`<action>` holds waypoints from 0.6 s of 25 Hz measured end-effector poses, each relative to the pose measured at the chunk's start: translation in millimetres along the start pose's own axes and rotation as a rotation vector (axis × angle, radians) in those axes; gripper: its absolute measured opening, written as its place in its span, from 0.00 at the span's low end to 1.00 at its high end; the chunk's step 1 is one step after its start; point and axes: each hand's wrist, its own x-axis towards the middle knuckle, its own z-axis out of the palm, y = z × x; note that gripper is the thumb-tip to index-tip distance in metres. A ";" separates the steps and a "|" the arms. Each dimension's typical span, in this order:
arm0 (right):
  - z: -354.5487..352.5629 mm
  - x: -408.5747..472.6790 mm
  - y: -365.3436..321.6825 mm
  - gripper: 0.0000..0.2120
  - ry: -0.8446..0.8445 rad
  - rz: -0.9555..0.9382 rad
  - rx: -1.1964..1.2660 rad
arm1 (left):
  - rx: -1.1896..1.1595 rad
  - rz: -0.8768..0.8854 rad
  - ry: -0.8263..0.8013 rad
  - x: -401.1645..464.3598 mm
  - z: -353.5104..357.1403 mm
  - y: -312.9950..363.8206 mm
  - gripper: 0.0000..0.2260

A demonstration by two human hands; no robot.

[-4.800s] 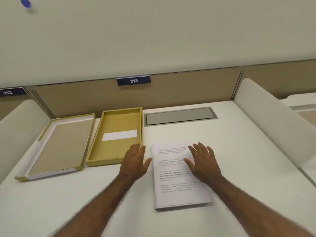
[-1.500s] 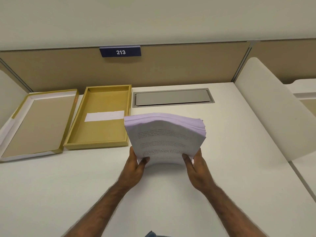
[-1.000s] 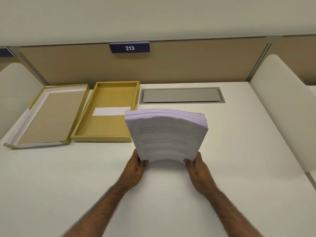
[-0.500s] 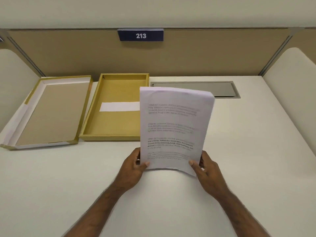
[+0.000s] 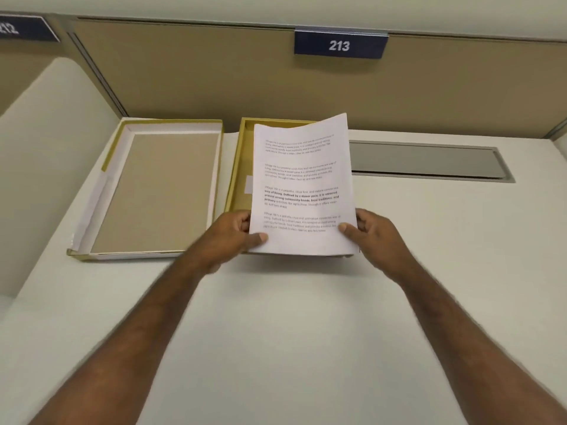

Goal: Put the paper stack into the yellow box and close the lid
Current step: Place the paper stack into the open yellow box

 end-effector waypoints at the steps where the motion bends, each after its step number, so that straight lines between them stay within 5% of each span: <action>1: 9.5 13.0 -4.9 0.16 -0.006 0.020 -0.007 | 0.039 -0.026 -0.004 11.3 -13.0 4.5 0.18; 8: 48.0 64.6 -23.8 0.21 0.004 0.176 -0.190 | 0.306 -0.240 0.007 78.6 -45.1 10.5 0.21; 15: 53.6 75.5 -24.4 0.18 0.099 0.303 -0.355 | 0.479 -0.196 0.171 82.7 -25.0 -0.1 0.20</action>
